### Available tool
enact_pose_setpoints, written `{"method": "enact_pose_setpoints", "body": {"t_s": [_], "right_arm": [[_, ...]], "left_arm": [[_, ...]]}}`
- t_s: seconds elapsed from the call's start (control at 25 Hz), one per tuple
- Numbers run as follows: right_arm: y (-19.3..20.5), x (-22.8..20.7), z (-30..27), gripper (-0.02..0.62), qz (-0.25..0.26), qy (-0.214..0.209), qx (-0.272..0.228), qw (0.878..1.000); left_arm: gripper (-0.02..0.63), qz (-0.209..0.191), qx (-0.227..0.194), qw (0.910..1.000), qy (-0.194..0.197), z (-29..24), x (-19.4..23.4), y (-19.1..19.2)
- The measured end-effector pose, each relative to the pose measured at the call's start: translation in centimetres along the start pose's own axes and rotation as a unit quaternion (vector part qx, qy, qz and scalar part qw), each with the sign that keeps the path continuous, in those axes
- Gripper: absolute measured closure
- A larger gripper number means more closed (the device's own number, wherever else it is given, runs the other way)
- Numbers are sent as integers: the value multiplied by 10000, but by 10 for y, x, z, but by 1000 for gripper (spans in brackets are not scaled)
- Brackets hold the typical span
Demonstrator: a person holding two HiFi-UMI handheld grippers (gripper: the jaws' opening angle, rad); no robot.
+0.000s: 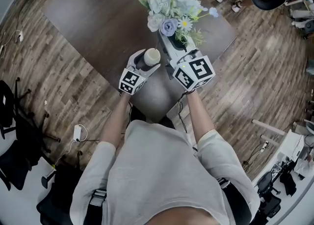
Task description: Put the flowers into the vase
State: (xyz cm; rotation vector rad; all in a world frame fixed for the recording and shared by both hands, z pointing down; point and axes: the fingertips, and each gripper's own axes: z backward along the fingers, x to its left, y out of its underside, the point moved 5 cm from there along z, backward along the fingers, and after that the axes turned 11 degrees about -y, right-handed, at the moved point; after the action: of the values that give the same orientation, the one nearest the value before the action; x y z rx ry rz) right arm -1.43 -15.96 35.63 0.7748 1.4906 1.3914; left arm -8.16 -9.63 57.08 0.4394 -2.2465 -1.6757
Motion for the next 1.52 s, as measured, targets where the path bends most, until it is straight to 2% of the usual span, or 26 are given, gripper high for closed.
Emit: {"method": "enact_pose_setpoints", "body": {"t_s": [0.68,0.92,1.24,1.4,1.52], "right_arm": [[89,18,12,540,-246,-112,456,9986],[103,28,26,511,21,-211,650,9977],[118,39,36,482,561,-227,1343,9891],[132,44,39,378,654,-318,1762,9817],[136,41,39,357,659,-209,1922,9789]], "left_arm": [[252,50,-33,10000,-41,2,3,2],[252,43,-35,10000,-40,3,3,1],[252,33,-11,10000,-36,2,3,2],[252,27,-13,10000,-32,2,2,1],[253,20,-7,10000,-35,2,3,2]]}}
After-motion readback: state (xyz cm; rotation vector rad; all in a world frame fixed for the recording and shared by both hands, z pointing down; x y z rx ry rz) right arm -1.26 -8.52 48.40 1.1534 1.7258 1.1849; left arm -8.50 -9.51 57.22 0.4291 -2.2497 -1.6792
